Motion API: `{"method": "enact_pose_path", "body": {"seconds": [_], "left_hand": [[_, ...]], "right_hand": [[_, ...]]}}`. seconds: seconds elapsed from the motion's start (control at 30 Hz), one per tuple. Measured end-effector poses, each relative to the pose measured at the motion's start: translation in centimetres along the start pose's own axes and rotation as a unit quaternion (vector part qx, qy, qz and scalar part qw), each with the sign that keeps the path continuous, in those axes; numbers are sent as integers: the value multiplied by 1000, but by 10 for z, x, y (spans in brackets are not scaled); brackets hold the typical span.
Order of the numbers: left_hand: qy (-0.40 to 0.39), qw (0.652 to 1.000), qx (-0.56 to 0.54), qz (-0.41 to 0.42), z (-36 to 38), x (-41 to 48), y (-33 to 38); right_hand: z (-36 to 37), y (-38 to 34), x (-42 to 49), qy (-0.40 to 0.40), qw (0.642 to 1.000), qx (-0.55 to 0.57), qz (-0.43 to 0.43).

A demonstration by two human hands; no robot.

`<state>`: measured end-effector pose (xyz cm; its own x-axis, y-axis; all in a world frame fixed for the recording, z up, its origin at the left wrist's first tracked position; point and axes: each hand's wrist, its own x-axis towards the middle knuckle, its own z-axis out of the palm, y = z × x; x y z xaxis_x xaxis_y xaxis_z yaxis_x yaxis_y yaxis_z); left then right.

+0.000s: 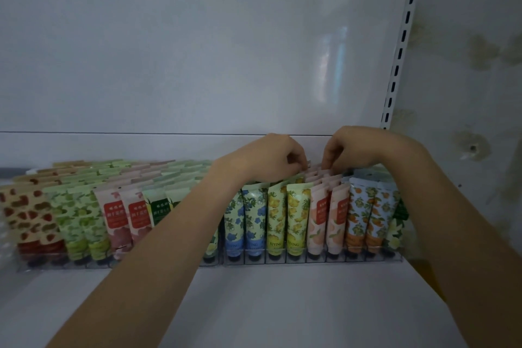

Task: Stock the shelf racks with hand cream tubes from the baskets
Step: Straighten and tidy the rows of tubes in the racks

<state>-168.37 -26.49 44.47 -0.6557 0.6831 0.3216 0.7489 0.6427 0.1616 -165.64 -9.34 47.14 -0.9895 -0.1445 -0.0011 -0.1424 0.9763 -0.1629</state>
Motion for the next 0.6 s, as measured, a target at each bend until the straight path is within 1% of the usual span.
{"method": "enact_pose_path", "body": {"seconds": [0.07,0.1,0.2,0.27,0.37,0.6], "left_hand": [[1,1000,3,0,1,1,-1],[8,1000,6,-3,1,1,-2],[37,999,16,-28,0,2,-7],[44,997,31,-51,-1,2,-9],[34,996,46,-74,0,3,-10],[12,995,52,-79,3,4,-9]], "right_hand": [[1,0,3,3,1000,0,0],[-1,1,3,19,1000,11,-9],[-4,6,5,117,991,51,-44],[2,4,10,155,983,73,-65],[17,-2,19,140,984,75,-80],[23,-6,26,138,987,44,-70]]}}
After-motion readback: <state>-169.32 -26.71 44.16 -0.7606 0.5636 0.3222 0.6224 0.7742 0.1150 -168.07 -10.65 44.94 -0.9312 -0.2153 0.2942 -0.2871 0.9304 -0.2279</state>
